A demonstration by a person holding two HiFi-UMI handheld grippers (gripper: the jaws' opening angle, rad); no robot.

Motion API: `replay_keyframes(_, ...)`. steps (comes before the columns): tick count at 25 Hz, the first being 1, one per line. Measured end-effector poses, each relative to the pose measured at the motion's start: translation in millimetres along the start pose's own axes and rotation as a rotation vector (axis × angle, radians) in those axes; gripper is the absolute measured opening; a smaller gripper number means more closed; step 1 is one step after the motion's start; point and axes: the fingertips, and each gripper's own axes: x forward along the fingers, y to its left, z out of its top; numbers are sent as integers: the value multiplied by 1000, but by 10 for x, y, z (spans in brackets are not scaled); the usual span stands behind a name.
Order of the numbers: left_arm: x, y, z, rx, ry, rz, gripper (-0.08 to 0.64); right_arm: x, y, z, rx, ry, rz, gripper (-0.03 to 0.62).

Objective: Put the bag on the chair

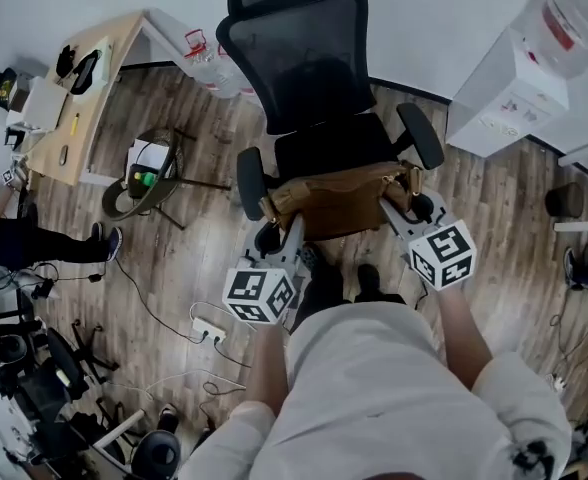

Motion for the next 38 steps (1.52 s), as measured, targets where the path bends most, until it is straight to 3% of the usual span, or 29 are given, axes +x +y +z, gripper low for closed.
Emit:
replay_keyframes(19, 642, 907, 182, 10, 119, -169, 120, 867, -58, 149, 63, 47, -195, 150)
replay_keyframes(28, 944, 1001, 158, -3, 180, -152, 120, 1093, -300, 105, 79, 95, -173, 150)
replay_keyframes(38, 1383, 1218, 23, -36, 237, -71, 120, 1560, -657, -19, 89, 147, -110, 149)
